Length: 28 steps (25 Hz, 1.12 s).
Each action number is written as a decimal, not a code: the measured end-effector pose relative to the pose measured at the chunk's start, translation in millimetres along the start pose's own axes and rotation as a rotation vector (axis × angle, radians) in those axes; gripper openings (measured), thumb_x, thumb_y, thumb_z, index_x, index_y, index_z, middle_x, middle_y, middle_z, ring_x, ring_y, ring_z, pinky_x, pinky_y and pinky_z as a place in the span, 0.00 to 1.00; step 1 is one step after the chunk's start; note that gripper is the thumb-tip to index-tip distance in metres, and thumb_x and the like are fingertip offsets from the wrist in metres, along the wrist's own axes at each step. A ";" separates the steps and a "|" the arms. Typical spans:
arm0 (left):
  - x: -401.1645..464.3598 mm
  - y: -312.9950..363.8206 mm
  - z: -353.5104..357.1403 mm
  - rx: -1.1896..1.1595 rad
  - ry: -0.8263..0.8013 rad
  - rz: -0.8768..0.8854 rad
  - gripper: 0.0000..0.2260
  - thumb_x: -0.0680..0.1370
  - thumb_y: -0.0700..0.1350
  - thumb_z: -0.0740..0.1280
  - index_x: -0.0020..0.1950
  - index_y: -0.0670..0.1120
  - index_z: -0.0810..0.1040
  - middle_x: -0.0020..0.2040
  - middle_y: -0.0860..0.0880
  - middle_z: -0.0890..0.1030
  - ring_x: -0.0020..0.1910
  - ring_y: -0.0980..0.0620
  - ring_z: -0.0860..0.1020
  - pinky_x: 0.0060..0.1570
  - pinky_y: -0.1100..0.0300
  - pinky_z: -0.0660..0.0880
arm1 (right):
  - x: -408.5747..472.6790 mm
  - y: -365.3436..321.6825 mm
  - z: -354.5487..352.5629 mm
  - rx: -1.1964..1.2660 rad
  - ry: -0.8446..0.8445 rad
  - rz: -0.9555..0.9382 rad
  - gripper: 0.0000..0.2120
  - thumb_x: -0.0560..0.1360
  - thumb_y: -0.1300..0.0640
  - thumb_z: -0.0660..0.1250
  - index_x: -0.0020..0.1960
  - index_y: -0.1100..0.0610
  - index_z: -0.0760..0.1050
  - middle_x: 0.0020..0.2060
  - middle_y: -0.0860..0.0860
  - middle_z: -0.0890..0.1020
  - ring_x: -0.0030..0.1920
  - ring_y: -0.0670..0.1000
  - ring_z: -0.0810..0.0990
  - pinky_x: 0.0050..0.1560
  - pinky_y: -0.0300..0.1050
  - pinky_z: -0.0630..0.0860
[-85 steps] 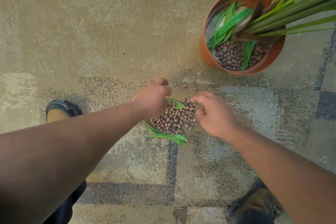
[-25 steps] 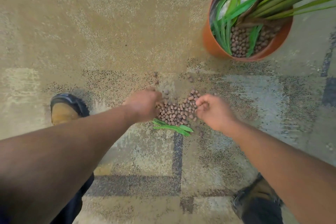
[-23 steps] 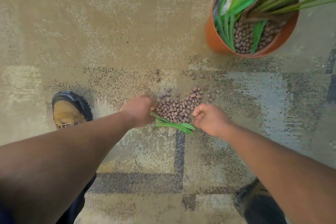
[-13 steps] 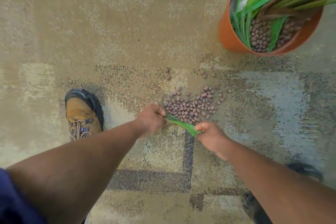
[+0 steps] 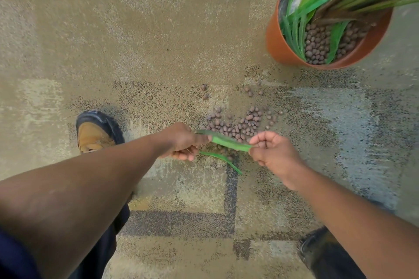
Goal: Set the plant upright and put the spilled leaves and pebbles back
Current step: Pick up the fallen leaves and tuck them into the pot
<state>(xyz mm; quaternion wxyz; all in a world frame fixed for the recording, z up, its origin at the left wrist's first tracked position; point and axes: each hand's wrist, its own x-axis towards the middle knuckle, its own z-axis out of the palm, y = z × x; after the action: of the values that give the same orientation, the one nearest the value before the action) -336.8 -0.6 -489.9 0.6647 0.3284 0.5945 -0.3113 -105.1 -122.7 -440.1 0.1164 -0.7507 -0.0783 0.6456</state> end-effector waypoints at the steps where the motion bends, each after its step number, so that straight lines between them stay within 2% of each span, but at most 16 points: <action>1: -3.1 2.4 -1.6 -0.004 -0.041 -0.001 0.23 0.74 0.62 0.73 0.43 0.41 0.81 0.36 0.43 0.85 0.28 0.50 0.79 0.25 0.61 0.73 | -1.9 -4.8 -6.7 0.042 0.013 -0.018 0.12 0.74 0.71 0.71 0.51 0.56 0.81 0.41 0.54 0.83 0.34 0.47 0.77 0.35 0.38 0.76; 3: -9.6 9.5 -3.8 -0.006 -0.108 0.041 0.28 0.74 0.71 0.65 0.36 0.46 0.81 0.34 0.45 0.84 0.24 0.53 0.75 0.24 0.65 0.67 | -5.9 -14.4 -21.5 0.102 0.034 -0.069 0.13 0.75 0.70 0.71 0.51 0.54 0.83 0.42 0.53 0.84 0.33 0.46 0.77 0.33 0.37 0.75; 5: -16.7 25.1 -2.5 -0.029 -0.112 0.151 0.30 0.76 0.72 0.60 0.29 0.48 0.78 0.30 0.48 0.81 0.22 0.55 0.71 0.22 0.66 0.66 | -10.4 -22.6 -37.4 0.177 0.052 -0.125 0.12 0.76 0.71 0.68 0.51 0.56 0.84 0.43 0.54 0.85 0.34 0.47 0.75 0.35 0.41 0.74; 7: -25.5 50.4 6.2 -0.054 -0.041 0.324 0.28 0.79 0.67 0.61 0.28 0.48 0.74 0.25 0.51 0.77 0.20 0.56 0.69 0.22 0.66 0.67 | -15.4 -30.7 -54.3 0.243 0.088 -0.189 0.13 0.77 0.73 0.65 0.48 0.58 0.83 0.37 0.52 0.83 0.33 0.48 0.73 0.37 0.44 0.72; 10: -39.4 91.2 20.9 -0.050 0.167 0.640 0.20 0.83 0.53 0.65 0.33 0.45 0.70 0.24 0.54 0.72 0.22 0.55 0.67 0.27 0.65 0.72 | -22.7 -46.6 -73.2 0.417 0.146 -0.275 0.16 0.77 0.72 0.62 0.42 0.55 0.83 0.34 0.52 0.79 0.32 0.47 0.73 0.36 0.43 0.71; 12: -53.8 120.5 30.3 -0.138 0.258 0.850 0.17 0.84 0.49 0.64 0.37 0.44 0.71 0.29 0.51 0.72 0.25 0.53 0.67 0.27 0.63 0.71 | -28.2 -61.2 -81.8 0.623 0.143 -0.334 0.17 0.77 0.71 0.62 0.41 0.53 0.83 0.33 0.50 0.79 0.33 0.47 0.74 0.36 0.43 0.73; 14: -68.7 151.1 43.1 -0.214 0.329 1.053 0.14 0.84 0.53 0.62 0.44 0.46 0.75 0.37 0.47 0.77 0.31 0.52 0.74 0.30 0.60 0.75 | -31.8 -79.4 -87.3 0.760 0.172 -0.406 0.13 0.76 0.69 0.66 0.43 0.53 0.83 0.34 0.49 0.81 0.34 0.46 0.77 0.34 0.41 0.73; 16: -78.8 174.8 60.3 -0.102 0.442 1.163 0.12 0.83 0.54 0.62 0.59 0.49 0.77 0.53 0.49 0.82 0.47 0.54 0.81 0.47 0.53 0.82 | -29.5 -97.5 -88.1 0.768 0.302 -0.441 0.09 0.76 0.67 0.70 0.46 0.53 0.82 0.36 0.49 0.83 0.33 0.46 0.77 0.30 0.39 0.71; 18: -77.0 189.5 73.2 0.158 0.533 1.145 0.23 0.82 0.52 0.64 0.77 0.48 0.67 0.72 0.48 0.74 0.67 0.51 0.76 0.66 0.47 0.77 | -21.9 -113.3 -87.2 0.712 0.440 -0.449 0.08 0.76 0.65 0.73 0.50 0.54 0.81 0.37 0.49 0.85 0.31 0.44 0.78 0.27 0.38 0.69; 20: -66.4 194.2 72.1 0.429 0.559 1.088 0.30 0.82 0.49 0.64 0.82 0.47 0.58 0.81 0.48 0.63 0.78 0.49 0.64 0.75 0.45 0.67 | -10.6 -125.6 -82.5 0.599 0.434 -0.470 0.10 0.78 0.62 0.73 0.59 0.55 0.81 0.45 0.49 0.87 0.34 0.42 0.81 0.30 0.35 0.74; 21: -61.5 192.5 66.9 0.529 0.559 1.076 0.30 0.83 0.48 0.64 0.83 0.46 0.56 0.83 0.48 0.59 0.80 0.49 0.60 0.77 0.46 0.65 | -4.2 -128.9 -79.5 0.495 0.395 -0.489 0.13 0.80 0.61 0.71 0.64 0.55 0.80 0.53 0.49 0.87 0.40 0.41 0.84 0.36 0.35 0.79; 23: -53.3 179.3 53.8 0.665 0.575 1.101 0.31 0.82 0.46 0.63 0.83 0.47 0.55 0.84 0.51 0.53 0.80 0.50 0.62 0.71 0.50 0.72 | 9.7 -129.4 -74.5 0.215 0.356 -0.529 0.18 0.82 0.60 0.67 0.72 0.54 0.76 0.69 0.46 0.79 0.61 0.41 0.81 0.60 0.44 0.81; 24: -51.0 168.4 48.1 0.701 0.604 1.142 0.31 0.81 0.44 0.63 0.82 0.48 0.56 0.84 0.53 0.52 0.76 0.49 0.67 0.62 0.53 0.78 | 13.5 -128.1 -71.7 0.060 0.381 -0.554 0.20 0.83 0.60 0.66 0.74 0.53 0.75 0.74 0.44 0.74 0.68 0.43 0.77 0.68 0.50 0.77; 25: -47.9 155.7 44.1 0.693 0.637 1.190 0.29 0.80 0.43 0.64 0.80 0.49 0.58 0.81 0.53 0.53 0.69 0.48 0.73 0.51 0.57 0.80 | 14.5 -125.3 -69.7 -0.076 0.439 -0.588 0.20 0.82 0.60 0.66 0.73 0.51 0.75 0.76 0.44 0.70 0.70 0.44 0.75 0.71 0.51 0.74; 26: -43.4 141.2 40.3 0.642 0.668 1.209 0.26 0.79 0.42 0.65 0.75 0.51 0.62 0.76 0.53 0.57 0.60 0.49 0.75 0.48 0.62 0.78 | 13.9 -120.7 -68.0 -0.168 0.513 -0.637 0.18 0.81 0.60 0.67 0.71 0.50 0.77 0.75 0.45 0.70 0.65 0.45 0.77 0.69 0.49 0.76; 28: -31.8 111.6 31.8 0.486 0.708 1.059 0.18 0.79 0.40 0.66 0.66 0.53 0.67 0.64 0.53 0.65 0.55 0.54 0.72 0.56 0.62 0.76 | 11.2 -109.1 -64.3 -0.241 0.630 -0.739 0.12 0.79 0.62 0.69 0.58 0.48 0.80 0.64 0.49 0.75 0.47 0.42 0.77 0.52 0.40 0.79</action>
<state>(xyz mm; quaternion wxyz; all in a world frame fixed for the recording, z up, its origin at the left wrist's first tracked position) -231.6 40.4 -448.3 0.4003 0.7970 0.4486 0.0576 -36.3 -19.7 -411.7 0.2677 -0.8394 -0.3741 0.2895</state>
